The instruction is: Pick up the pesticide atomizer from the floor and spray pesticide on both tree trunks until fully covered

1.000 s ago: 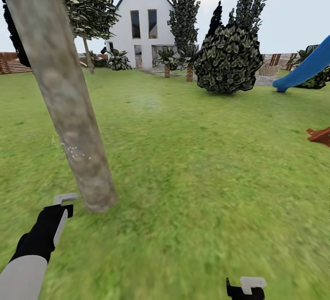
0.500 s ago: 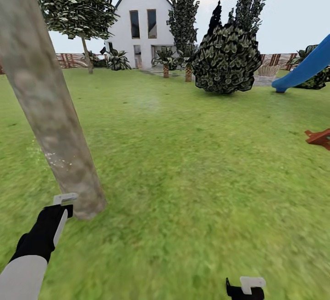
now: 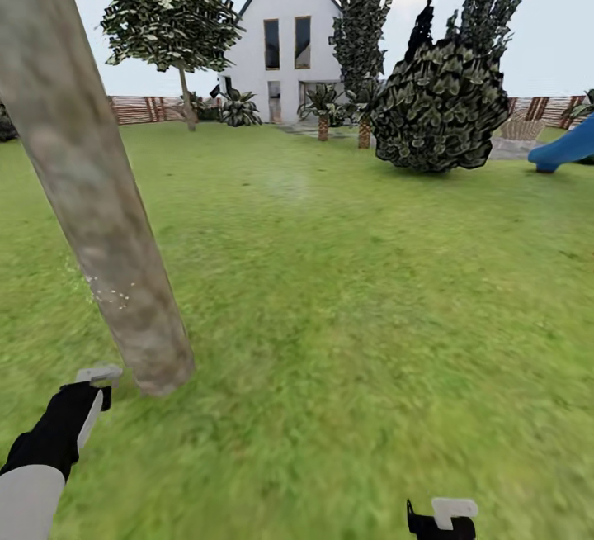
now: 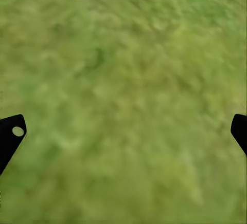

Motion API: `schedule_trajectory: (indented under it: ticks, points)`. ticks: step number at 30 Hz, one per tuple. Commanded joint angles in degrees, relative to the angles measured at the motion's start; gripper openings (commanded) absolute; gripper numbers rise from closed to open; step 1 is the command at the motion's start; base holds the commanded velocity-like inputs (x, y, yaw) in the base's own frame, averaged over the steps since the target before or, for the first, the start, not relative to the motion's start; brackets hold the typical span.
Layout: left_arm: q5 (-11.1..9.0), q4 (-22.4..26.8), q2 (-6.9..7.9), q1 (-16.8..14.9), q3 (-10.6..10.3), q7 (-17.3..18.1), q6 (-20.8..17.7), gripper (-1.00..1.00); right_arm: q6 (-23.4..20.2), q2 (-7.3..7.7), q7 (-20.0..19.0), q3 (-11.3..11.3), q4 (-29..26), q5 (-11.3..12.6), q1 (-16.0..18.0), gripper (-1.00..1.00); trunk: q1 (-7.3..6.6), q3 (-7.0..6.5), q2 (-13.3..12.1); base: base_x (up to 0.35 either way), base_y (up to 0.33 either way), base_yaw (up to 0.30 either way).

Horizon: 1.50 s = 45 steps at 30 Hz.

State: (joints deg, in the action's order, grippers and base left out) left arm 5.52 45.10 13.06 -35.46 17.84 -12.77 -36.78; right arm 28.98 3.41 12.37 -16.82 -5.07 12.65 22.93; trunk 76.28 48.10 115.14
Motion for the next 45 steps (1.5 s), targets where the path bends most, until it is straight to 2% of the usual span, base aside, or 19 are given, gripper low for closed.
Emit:
schedule_trajectory:
  ticks: [1,2,4,6,10,12,17,37,45]
  points:
    - [0.2,-1.0,0.52,0.0,1.6,0.2,-0.2,-1.0,0.1,0.02,0.2,-0.5,0.0,0.4,0.0,1.0,0.02,0.05,0.0,0.277,-0.045,0.271]
    - [0.2,-1.4,0.68,0.0,3.0,0.2,-0.1,-1.0,0.1,0.02,0.2,-0.5,0.0,0.4,0.0,1.0,0.02,0.05,0.0,0.298,-0.013,0.271]
    - [0.3,-1.7,0.59,0.0,3.8,0.2,1.2,-1.0,0.1,-0.02,0.2,-0.5,0.0,0.4,0.0,1.0,0.02,0.05,0.0,0.318,0.067,0.27]
    - [0.4,-2.8,0.44,0.0,3.8,0.2,3.8,-1.0,0.1,-0.06,0.2,-0.5,0.0,0.4,0.0,1.0,0.02,0.05,0.0,0.326,0.141,0.254]
    - [0.3,-3.8,0.25,0.0,3.6,0.2,4.4,-1.0,0.1,-0.07,0.2,-0.5,0.0,0.4,0.0,1.0,0.02,0.05,0.0,0.22,0.105,0.195]
    - [0.2,-3.8,-0.87,0.0,3.5,0.8,4.4,-1.0,0.1,-0.07,0.2,-0.5,0.0,0.4,0.0,1.0,0.02,0.05,0.0,0.022,0.006,0.028]
    - [0.3,-3.7,-2.51,0.0,3.3,1.0,4.5,-1.0,0.1,-0.07,0.2,-0.5,0.0,0.4,0.0,1.0,0.02,0.05,0.0,0.003,-0.2,0.003]
    - [0.2,-3.7,-2.6,0.0,3.4,0.9,4.4,-1.0,0.1,-0.13,0.1,-0.5,0.0,0.4,0.0,1.0,0.02,0.05,0.0,0.063,-0.267,0.002]
    - [0.1,-3.2,-3.27,-0.1,3.4,1.1,4.5,-1.0,0.1,-0.15,0.1,-0.5,0.0,0.4,0.0,1.0,0.02,0.05,0.0,0.181,-0.173,0.217]
